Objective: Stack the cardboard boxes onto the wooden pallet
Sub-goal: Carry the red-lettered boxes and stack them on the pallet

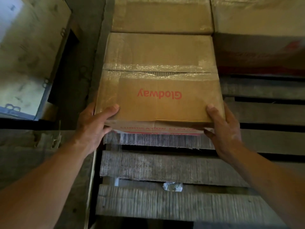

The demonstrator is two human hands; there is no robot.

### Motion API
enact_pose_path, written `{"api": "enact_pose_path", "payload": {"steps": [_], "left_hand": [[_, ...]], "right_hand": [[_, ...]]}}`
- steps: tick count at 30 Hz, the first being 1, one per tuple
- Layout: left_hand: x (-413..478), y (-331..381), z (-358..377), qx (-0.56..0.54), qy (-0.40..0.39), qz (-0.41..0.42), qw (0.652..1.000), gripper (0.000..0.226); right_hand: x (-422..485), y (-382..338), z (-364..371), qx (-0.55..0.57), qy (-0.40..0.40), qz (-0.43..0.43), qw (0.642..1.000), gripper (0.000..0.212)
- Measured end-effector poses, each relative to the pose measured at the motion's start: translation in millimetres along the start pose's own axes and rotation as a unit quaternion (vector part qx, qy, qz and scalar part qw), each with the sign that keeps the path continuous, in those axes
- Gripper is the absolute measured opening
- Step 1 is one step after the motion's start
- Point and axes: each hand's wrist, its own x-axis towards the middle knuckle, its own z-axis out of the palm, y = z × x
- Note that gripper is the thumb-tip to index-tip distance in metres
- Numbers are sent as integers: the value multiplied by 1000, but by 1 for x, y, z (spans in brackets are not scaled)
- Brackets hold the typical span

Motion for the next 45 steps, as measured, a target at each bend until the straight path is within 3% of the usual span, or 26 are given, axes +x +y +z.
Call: {"api": "enact_pose_path", "payload": {"steps": [5,8,15,19,20,24,26,29,33,37,41,45], "left_hand": [[6,-3,-9,2,-3,-27,1000,44],[7,-6,-14,17,-28,-30,999,46],[0,2,-8,126,-3,-7,992,34],[-17,20,2,302,64,45,950,84],[-22,27,5,321,69,70,942,84],[-41,73,35,396,26,170,902,52],[-44,100,58,430,11,195,881,65],[-48,128,117,429,-13,193,882,90],[-58,123,220,324,-87,188,923,104],[-109,86,339,379,-167,207,886,97],[-169,35,472,433,-224,236,841,70],[-217,0,601,449,-261,241,820,60]], "right_hand": [[-6,1,8,-29,22,0,999,29],[-12,0,8,-70,30,-4,997,47],[-22,-20,7,-186,49,3,981,54],[-24,-33,1,-269,68,32,960,69],[-28,-38,-3,-288,85,38,953,72],[-51,-63,-38,-313,123,16,942,70],[-63,-83,-67,-305,137,12,942,69],[-75,-110,-130,-292,175,20,940,69],[-80,-126,-235,-269,231,16,935,68],[-87,-106,-355,-244,274,43,929,65],[-91,-72,-477,-210,328,68,919,59],[-87,-52,-586,-186,347,105,913,62]]}}
